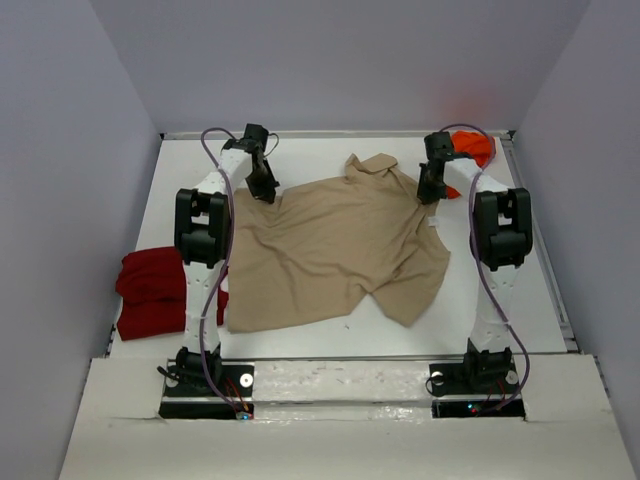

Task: Fold and stack the t-shirts
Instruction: Flatten out the tshirt

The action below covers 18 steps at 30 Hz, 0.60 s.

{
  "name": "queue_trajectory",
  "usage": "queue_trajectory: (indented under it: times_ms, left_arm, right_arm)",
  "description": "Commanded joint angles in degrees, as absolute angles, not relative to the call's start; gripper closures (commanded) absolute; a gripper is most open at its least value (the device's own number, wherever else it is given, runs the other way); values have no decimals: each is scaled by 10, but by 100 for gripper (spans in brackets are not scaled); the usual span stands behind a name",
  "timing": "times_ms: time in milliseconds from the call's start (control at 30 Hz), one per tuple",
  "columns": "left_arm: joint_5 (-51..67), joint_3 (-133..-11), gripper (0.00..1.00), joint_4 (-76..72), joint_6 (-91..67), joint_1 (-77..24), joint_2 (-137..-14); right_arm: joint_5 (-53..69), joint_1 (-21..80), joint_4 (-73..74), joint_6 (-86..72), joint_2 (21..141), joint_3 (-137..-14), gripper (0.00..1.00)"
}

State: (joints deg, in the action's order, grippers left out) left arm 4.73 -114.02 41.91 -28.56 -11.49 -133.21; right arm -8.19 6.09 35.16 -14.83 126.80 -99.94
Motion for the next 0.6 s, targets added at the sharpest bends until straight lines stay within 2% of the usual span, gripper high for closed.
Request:
queue_trajectory:
  times_ms: [0, 333, 567]
  left_arm:
    - [45, -1170, 100, 426, -277, -111, -1312]
    - [25, -1159, 100, 419, -269, -110, -1284]
    - [26, -1190, 100, 430, -283, -112, -1316]
  right_arm:
    - [-166, 33, 364, -134, 1258, -993, 100]
    - [-195, 15, 408, -102, 1289, -1063, 100]
    - [-177, 15, 411, -105, 1291, -1068, 100]
